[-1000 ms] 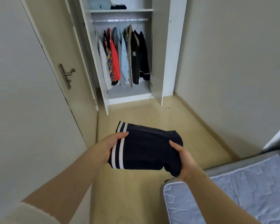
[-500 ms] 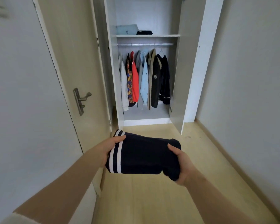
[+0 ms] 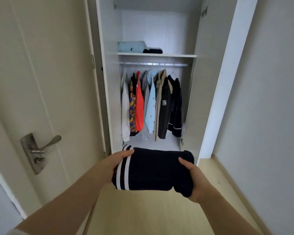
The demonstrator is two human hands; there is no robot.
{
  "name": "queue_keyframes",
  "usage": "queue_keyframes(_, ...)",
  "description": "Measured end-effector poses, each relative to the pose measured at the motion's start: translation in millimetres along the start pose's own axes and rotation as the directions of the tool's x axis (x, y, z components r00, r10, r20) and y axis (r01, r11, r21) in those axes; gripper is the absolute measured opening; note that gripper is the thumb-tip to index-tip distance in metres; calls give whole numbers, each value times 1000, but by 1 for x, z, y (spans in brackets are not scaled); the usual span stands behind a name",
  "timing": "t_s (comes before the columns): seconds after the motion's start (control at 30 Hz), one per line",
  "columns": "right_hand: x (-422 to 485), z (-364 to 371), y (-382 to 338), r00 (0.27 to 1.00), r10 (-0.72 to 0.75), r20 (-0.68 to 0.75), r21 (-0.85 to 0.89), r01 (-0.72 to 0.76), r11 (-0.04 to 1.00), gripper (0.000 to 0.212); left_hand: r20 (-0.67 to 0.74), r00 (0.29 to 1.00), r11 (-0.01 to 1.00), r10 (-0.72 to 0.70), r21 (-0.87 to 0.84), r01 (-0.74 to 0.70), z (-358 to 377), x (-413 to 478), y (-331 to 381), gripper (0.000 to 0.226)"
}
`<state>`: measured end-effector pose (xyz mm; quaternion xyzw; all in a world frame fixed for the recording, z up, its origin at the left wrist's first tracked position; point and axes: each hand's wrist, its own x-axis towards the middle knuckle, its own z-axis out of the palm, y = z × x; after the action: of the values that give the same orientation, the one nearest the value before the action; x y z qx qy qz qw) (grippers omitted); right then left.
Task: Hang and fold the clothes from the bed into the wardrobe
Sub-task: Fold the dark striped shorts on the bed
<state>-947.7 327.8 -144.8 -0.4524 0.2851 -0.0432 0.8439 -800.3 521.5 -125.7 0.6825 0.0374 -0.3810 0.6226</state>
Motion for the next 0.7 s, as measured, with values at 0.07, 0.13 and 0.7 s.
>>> queue_keyframes(0.07, 26, -1, -20, 999, -6, 45, -16, 7, 1000, 46, 7, 1000, 1000, 15, 4, -15, 4, 27, 23, 46)
queue_keyframes(0.13, 53, -3, -42, 997, -13, 75, -40, 16, 999, 48, 18, 999, 999, 40, 12, -40, 9, 52, 50, 40)
queue_keyframes(0.7, 339, 72, -250, 952, -258, 165, 86, 247, 965, 40, 205, 942, 961, 266, -134, -242, -1, 294, 304, 47)
